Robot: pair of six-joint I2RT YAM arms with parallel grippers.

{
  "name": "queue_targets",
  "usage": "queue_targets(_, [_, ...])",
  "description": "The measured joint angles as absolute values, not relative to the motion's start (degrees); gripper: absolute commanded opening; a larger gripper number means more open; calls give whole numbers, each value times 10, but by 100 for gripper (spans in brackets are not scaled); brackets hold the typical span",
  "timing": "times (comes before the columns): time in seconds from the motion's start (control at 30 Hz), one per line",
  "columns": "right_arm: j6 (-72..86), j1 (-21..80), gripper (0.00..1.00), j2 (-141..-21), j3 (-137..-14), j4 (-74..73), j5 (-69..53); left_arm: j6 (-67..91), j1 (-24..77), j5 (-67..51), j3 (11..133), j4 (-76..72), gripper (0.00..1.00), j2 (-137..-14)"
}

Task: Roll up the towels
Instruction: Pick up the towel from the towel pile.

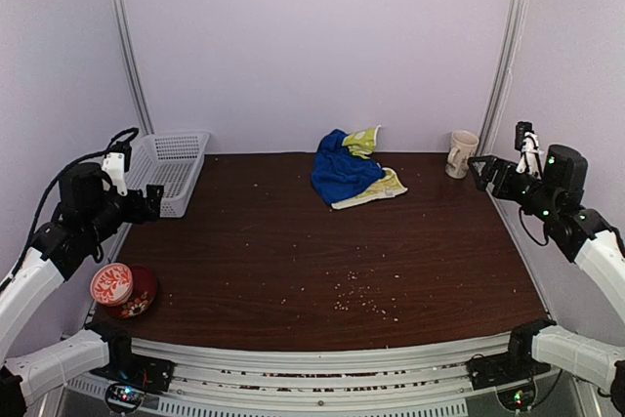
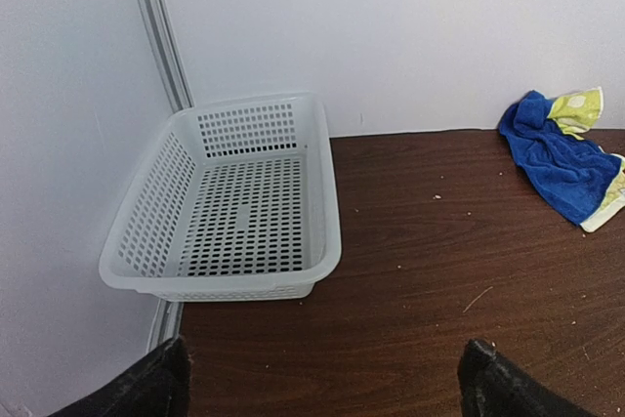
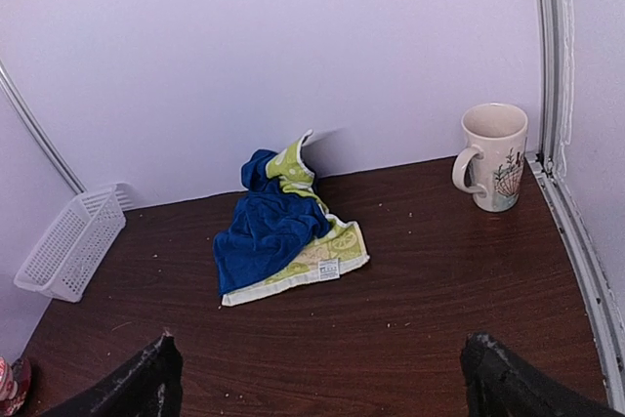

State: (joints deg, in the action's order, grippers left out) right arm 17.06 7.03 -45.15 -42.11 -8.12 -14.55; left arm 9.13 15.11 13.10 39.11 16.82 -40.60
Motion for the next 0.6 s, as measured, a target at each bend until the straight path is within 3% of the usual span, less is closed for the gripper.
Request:
queue_targets(0.2, [237,69,100,-487,-411,-50,-168,91,152,133,391,168,98,-404])
queue_targets(0.6, [369,60,100,-544,-364,85,-344,102,154,151,391,167,98,-371])
